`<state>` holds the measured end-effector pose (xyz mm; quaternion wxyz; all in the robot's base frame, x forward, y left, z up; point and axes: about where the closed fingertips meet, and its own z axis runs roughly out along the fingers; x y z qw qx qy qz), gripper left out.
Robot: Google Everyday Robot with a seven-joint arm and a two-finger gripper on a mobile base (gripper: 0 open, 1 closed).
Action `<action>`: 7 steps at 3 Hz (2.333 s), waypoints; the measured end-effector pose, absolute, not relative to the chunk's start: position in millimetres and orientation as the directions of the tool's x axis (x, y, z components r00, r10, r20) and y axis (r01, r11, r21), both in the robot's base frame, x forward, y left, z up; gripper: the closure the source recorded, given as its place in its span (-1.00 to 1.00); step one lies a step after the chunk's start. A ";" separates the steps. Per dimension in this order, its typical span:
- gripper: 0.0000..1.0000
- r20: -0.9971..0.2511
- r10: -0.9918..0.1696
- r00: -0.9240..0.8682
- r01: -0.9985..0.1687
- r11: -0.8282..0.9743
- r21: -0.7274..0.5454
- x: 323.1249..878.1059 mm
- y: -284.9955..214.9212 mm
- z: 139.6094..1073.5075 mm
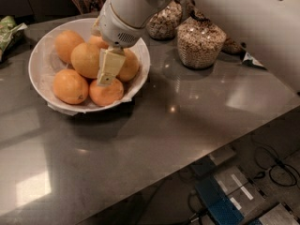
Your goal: Pick orange from white bowl
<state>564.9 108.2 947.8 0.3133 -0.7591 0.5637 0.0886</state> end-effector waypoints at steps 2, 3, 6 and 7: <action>-0.68 -0.495 -0.781 0.380 -0.902 -0.194 -0.387 569.7 123.2 951.4; -0.66 -0.501 -0.771 0.393 -0.901 -0.215 -0.376 571.3 132.9 947.5; -0.62 -0.513 -0.764 0.392 -0.910 -0.238 -0.340 575.0 142.3 935.0; -0.58 -0.518 -0.763 0.386 -0.913 -0.237 -0.331 575.8 142.3 931.2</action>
Offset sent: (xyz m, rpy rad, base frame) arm 0.0109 0.0244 0.0056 0.0264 -0.0155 0.0568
